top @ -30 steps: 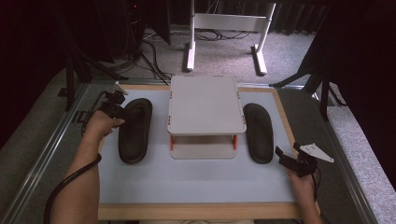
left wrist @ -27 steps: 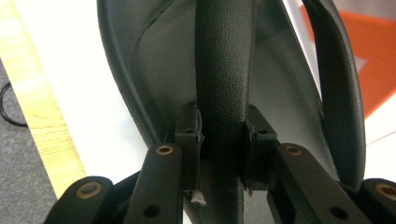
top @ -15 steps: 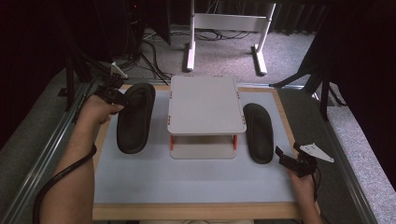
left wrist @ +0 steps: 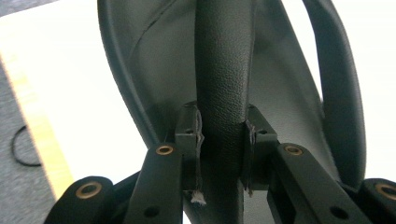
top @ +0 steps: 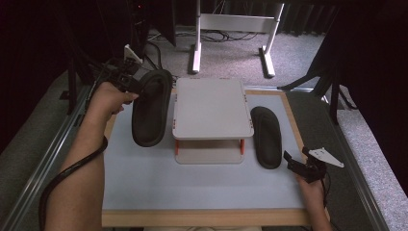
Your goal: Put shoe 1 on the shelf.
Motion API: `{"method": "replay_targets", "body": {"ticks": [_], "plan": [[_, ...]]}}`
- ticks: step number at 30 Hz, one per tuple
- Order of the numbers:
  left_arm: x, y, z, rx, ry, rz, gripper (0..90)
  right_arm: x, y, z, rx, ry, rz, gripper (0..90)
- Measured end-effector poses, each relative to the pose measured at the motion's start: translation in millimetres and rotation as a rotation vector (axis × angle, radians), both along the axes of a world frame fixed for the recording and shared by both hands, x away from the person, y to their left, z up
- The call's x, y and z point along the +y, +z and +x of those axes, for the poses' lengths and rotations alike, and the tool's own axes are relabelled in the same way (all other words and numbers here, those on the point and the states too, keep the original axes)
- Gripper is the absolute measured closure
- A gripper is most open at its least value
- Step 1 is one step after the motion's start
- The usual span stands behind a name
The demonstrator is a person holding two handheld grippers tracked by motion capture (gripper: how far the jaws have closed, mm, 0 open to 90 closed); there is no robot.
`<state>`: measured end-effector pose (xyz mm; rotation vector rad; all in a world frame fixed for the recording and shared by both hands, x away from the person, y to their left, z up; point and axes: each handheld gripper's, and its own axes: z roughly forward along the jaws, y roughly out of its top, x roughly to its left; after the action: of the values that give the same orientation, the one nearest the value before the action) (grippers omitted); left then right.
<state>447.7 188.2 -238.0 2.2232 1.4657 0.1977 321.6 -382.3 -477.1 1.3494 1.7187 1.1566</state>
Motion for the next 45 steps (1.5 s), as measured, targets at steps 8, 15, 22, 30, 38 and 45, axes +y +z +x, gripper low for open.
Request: {"method": "replay_targets", "body": {"ticks": [8, 15, 22, 30, 38, 45], "plan": [[-33.4, 6.3, 8.6, 0.009, -0.021, -0.014, 72.4, -0.2, 0.0, -0.1, -0.002, 0.0, 0.004, 17.5], [-61.5, 3.2, 16.6, 0.012, -0.032, -0.024, 72.4, -0.7, 0.0, -0.2, -0.003, 0.002, 0.008, 17.5], [-81.4, 2.9, 23.1, 0.009, -0.018, -0.058, 72.3, -0.8, 0.1, -0.3, -0.002, 0.002, 0.01, 17.5], [-97.5, -4.3, 26.7, 0.018, -0.009, -0.064, 72.2, -1.1, 0.0, -0.5, -0.006, 0.004, 0.013, 17.5], [-100.6, -14.1, 31.0, 0.021, 0.037, -0.082, 72.0, -0.8, 0.0, -0.5, -0.005, 0.003, 0.011, 17.5], [-109.0, -20.6, 34.9, 0.021, 0.034, -0.073, 71.7, -1.0, 0.0, -0.5, -0.006, 0.004, 0.012, 17.5]]}}
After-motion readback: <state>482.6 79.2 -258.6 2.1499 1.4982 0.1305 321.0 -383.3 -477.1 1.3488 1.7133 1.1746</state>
